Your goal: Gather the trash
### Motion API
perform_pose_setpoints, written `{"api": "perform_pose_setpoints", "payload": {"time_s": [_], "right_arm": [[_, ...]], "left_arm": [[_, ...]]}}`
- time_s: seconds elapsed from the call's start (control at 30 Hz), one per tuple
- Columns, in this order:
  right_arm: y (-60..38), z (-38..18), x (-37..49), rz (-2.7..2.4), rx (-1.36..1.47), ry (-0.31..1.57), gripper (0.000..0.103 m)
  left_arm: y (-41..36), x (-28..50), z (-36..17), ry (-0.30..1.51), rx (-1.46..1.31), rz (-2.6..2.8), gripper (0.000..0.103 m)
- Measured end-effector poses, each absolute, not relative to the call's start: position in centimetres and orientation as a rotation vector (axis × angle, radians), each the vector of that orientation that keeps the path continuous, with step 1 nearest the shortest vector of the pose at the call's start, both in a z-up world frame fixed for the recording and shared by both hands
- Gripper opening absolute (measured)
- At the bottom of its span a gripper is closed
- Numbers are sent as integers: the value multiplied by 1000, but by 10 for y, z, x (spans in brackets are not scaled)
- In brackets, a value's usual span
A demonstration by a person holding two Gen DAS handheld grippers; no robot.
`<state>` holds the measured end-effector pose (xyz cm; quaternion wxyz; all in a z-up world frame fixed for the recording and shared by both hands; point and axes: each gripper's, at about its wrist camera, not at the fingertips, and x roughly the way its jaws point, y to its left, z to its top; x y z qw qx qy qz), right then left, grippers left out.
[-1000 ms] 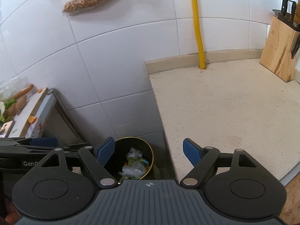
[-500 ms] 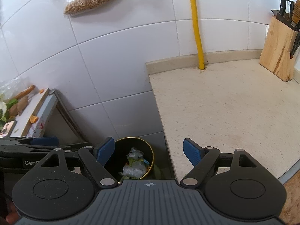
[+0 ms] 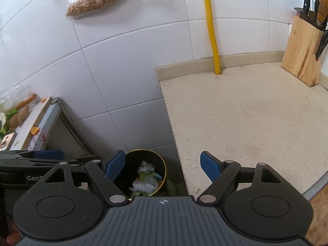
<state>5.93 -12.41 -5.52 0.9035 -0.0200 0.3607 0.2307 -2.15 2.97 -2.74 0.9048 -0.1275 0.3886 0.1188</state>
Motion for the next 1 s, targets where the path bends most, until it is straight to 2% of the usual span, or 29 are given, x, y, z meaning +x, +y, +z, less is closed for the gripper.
{"api": "perform_pose_setpoints", "payload": {"time_s": [0.3, 1.0], "right_arm": [[-127, -56, 61, 452, -23, 748, 86], [-127, -55, 62, 446, -16, 748, 86]], "left_arm": [[30, -21, -28, 787, -254, 266, 99], [32, -16, -29, 778, -240, 258, 99]]}}
